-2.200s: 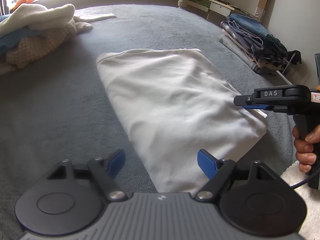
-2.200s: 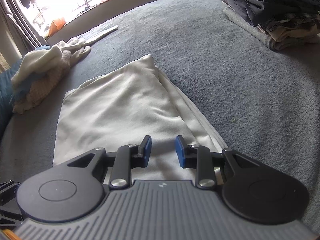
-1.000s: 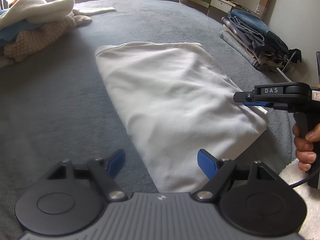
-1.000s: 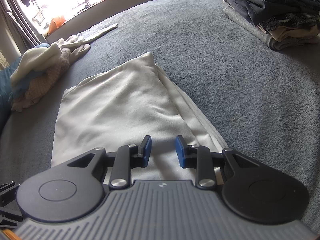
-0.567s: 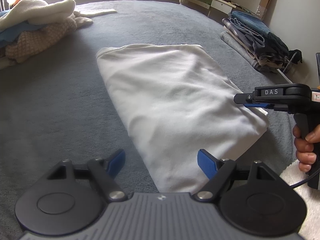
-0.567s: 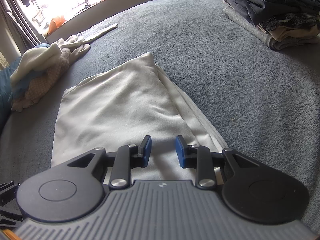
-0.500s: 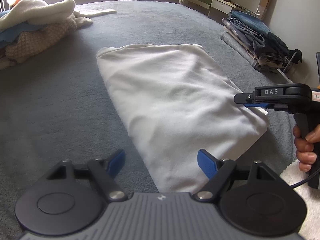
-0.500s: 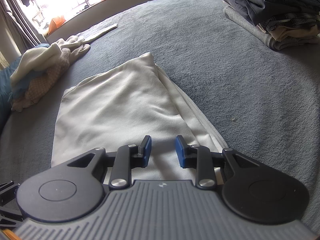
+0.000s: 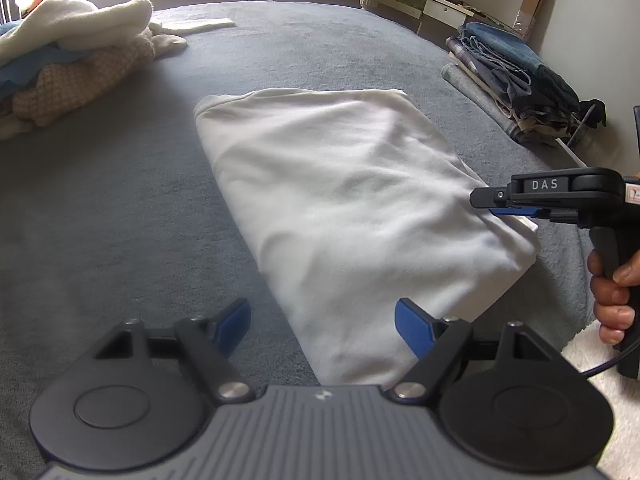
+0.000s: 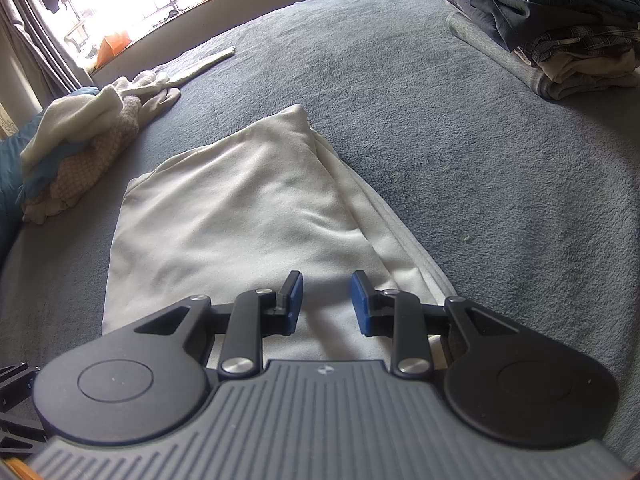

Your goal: Fold clothes

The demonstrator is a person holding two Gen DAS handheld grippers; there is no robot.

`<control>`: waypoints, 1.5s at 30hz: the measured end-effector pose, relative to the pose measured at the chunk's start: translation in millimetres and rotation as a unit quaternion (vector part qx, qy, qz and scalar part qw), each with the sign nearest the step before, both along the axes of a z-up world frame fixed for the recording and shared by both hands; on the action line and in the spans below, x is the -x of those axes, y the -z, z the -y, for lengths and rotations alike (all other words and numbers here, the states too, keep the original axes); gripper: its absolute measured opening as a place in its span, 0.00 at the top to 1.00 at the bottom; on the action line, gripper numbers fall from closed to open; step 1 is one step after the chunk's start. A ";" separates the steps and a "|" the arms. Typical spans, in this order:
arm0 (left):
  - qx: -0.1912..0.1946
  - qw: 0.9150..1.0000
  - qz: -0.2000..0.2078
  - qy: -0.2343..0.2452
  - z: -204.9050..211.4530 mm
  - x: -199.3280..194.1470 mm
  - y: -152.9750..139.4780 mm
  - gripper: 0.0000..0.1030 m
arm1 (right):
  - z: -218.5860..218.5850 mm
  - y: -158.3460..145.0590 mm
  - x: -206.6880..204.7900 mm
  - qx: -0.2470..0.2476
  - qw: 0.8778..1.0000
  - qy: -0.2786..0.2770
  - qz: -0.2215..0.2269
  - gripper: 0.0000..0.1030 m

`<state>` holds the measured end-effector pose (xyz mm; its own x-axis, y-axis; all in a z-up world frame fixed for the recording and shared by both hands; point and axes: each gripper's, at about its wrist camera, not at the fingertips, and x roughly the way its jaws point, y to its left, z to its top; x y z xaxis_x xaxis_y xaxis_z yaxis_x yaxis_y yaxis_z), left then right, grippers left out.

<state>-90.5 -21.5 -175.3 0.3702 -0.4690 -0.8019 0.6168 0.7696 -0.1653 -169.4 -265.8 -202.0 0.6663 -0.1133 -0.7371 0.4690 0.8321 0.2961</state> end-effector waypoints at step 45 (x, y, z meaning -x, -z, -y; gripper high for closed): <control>0.066 0.998 -0.017 0.004 42.1 -61.7 18.1 0.55 | 21.1 -16.9 -30.4 0.075 0.990 -0.104 -0.065 0.75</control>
